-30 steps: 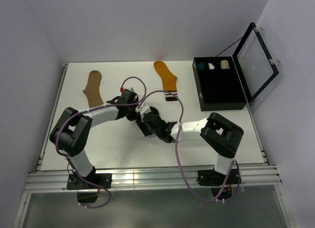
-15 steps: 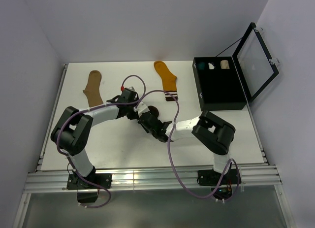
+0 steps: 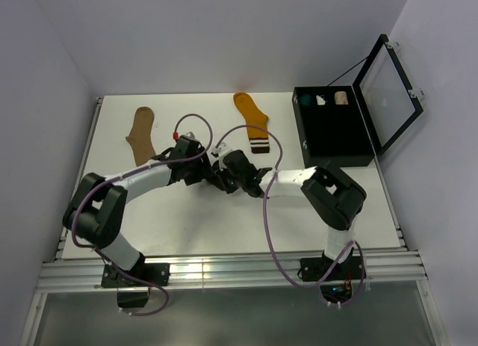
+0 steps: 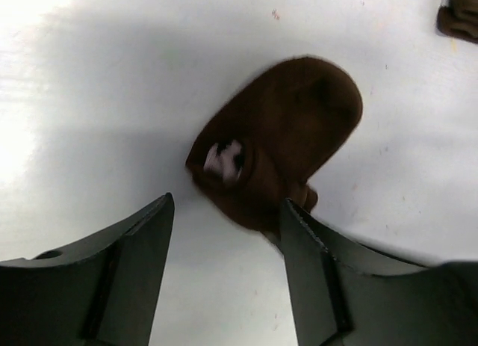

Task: Roll the socks
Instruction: Roll the sock at the center of the board.

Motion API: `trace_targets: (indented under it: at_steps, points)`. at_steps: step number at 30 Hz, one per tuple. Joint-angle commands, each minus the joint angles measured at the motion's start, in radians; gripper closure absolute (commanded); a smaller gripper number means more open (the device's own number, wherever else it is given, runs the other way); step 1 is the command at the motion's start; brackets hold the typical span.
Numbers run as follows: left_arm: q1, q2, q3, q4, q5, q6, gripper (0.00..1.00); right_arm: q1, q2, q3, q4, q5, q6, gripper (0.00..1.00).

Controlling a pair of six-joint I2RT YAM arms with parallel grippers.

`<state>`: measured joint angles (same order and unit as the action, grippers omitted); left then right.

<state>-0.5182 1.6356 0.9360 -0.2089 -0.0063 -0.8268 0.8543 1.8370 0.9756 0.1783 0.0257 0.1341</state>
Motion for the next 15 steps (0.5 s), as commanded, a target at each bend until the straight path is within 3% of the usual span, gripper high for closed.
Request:
trace_targets:
  at_steps: [1, 6, 15]
  points:
    - [0.018, -0.138, -0.055, -0.005, 0.011, -0.057, 0.31, -0.064, 0.008, 0.034, -0.17, -0.288, 0.073, 1.0]
    - [0.04, -0.233, -0.13, 0.038, -0.034, -0.107, 0.25, -0.106, 0.06, 0.147, -0.322, -0.466, 0.079, 1.0]
    - [0.04, -0.308, -0.288, 0.123, -0.007, -0.228, 0.33, -0.123, 0.185, 0.325, -0.502, -0.635, 0.102, 1.0]
